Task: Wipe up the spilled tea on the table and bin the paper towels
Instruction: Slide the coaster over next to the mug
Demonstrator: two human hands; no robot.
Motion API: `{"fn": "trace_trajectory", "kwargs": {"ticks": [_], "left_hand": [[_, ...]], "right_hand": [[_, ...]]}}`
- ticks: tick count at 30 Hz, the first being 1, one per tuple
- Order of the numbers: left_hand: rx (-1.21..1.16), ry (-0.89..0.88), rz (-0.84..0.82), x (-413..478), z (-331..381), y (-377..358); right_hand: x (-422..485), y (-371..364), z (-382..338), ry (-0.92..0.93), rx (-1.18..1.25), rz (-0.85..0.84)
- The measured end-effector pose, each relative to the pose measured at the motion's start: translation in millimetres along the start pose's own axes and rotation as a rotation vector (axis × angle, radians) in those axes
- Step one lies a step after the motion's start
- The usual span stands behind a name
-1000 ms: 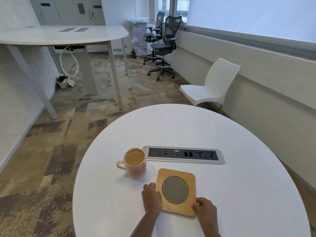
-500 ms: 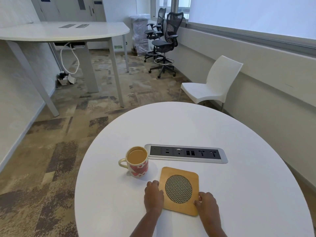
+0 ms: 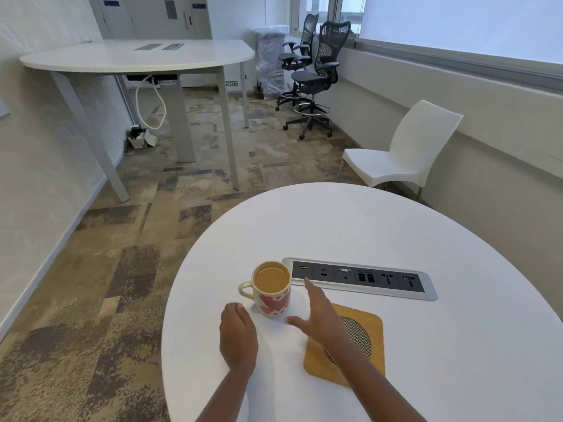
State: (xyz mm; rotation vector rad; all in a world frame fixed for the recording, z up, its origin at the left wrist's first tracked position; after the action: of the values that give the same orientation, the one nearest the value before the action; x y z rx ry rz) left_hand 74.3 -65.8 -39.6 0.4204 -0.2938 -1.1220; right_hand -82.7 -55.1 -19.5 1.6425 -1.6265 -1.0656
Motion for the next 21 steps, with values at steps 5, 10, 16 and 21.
{"fn": "trace_trajectory", "kwargs": {"ticks": [5, 10, 16, 21], "left_hand": [[-0.106, -0.053, -0.096, 31, 4, 9], [-0.157, -0.108, -0.26, 51, 4, 12], [-0.2, -0.129, -0.412, 59, 6, 16], [-0.144, -0.17, -0.415, 63, 9, 11]], "right_hand": [[28, 3, -33, 0.031, 0.11, -0.01], [44, 7, -48, 0.036, -0.062, -0.028], [54, 8, -58, 0.027, -0.235, -0.045], [59, 8, -58, 0.051, -0.278, -0.038]]}}
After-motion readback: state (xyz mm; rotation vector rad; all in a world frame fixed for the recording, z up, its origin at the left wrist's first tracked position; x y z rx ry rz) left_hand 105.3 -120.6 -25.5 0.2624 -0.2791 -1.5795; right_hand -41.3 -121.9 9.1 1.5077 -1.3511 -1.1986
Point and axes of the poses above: each hand's wrist, its own x-axis towards the middle knuckle, its own y-axis out of the back of the hand, z = x × y, the point moved 2 cm from there along x, towards the middle knuckle, and after that the axes turned 8 degrees about -x, right-handed, at the moved point
